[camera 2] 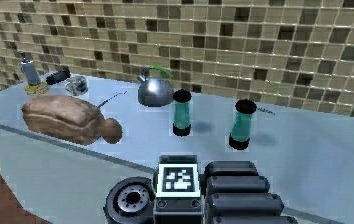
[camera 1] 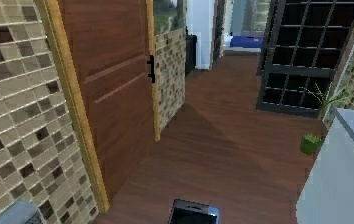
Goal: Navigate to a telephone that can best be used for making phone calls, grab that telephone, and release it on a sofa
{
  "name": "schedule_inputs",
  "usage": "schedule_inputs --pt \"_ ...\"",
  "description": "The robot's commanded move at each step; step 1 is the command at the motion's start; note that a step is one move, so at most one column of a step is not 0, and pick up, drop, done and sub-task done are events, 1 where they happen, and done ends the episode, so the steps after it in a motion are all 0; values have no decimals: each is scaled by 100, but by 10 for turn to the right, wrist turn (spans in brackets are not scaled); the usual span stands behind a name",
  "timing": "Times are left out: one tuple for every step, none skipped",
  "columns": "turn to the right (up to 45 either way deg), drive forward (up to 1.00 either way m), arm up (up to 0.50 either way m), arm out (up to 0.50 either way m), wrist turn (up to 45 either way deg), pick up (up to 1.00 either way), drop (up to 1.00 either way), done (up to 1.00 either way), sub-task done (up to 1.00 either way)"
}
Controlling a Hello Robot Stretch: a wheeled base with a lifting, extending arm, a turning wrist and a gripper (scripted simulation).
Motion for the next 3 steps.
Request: schedule_inputs --pt "120 0 0 0 0 0 0 0 0" --pt "0 100 0 0 0 0 0 0 0" --pt "0 100 0 0 0 0 0 0 0"
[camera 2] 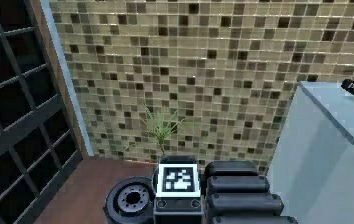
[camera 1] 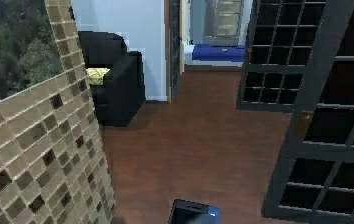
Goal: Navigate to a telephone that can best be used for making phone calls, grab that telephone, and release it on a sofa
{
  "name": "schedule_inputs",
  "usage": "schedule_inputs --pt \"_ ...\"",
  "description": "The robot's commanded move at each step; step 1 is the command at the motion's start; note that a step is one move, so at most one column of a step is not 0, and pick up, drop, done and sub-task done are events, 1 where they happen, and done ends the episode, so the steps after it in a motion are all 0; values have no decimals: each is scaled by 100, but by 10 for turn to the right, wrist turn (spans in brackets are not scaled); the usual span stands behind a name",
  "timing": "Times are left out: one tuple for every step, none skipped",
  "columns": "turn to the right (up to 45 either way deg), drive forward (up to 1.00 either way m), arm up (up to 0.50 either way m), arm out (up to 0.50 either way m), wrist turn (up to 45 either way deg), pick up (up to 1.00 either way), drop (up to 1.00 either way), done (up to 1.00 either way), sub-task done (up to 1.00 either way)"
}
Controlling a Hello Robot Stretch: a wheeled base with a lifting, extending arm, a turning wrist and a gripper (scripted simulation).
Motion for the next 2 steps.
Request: schedule_inputs --pt "30 0 0 0 0 0 0 0 0" --pt "0 100 0 0 0 0 0 0 0"
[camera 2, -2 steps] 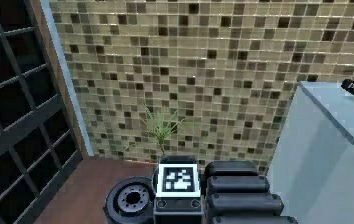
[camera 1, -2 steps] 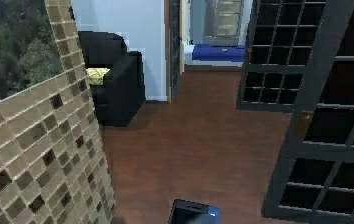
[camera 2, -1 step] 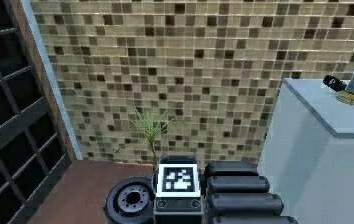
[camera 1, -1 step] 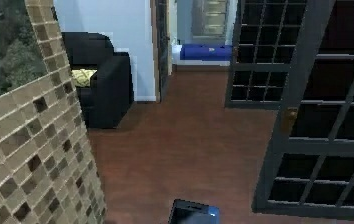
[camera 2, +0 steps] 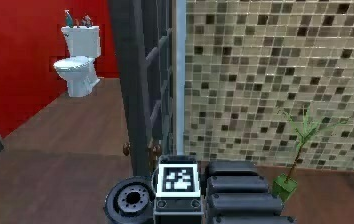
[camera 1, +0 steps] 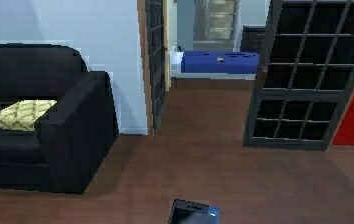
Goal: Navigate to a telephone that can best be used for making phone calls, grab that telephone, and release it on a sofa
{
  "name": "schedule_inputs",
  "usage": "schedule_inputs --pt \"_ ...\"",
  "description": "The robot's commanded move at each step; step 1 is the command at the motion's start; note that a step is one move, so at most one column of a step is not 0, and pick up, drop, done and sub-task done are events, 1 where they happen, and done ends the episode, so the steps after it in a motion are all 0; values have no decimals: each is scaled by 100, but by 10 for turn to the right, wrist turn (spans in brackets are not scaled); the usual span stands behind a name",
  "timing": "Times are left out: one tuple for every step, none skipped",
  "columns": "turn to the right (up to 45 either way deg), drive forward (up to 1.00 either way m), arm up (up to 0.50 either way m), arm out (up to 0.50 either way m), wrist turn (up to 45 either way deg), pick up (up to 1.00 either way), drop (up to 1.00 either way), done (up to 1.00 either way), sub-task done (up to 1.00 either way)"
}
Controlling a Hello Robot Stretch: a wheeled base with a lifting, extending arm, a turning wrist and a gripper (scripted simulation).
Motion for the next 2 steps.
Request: schedule_inputs --pt "0 20 0 0 0 0 0 0 0" --pt "-450 0 0 0 0 0 0 0 0"
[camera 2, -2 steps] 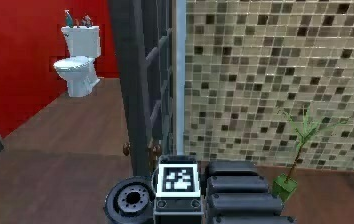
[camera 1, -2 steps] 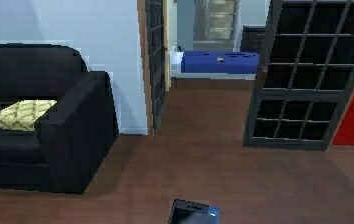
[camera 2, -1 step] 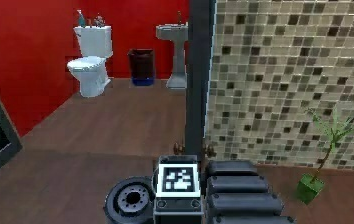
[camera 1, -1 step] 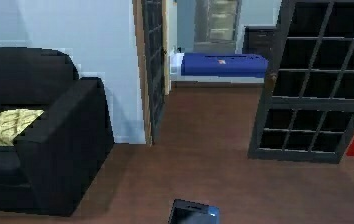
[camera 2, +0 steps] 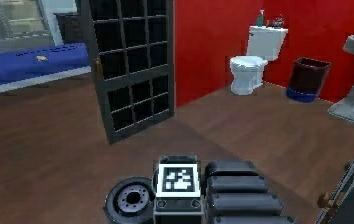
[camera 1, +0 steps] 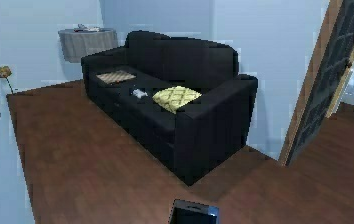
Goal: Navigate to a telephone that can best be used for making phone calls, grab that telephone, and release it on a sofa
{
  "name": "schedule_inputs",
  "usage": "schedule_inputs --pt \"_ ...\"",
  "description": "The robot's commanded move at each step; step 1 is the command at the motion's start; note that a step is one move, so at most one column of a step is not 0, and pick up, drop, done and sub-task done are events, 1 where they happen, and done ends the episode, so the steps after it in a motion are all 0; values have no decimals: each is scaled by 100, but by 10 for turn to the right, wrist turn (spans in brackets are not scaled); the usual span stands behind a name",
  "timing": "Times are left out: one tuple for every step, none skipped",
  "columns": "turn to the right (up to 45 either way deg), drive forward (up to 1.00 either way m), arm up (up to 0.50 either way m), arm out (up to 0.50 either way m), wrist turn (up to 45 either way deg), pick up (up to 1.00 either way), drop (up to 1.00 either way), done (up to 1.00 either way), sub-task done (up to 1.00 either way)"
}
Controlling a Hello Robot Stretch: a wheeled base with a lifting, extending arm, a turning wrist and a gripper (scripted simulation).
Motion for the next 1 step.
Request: schedule_inputs --pt "-30 0 0 0 0 0 0 0 0"
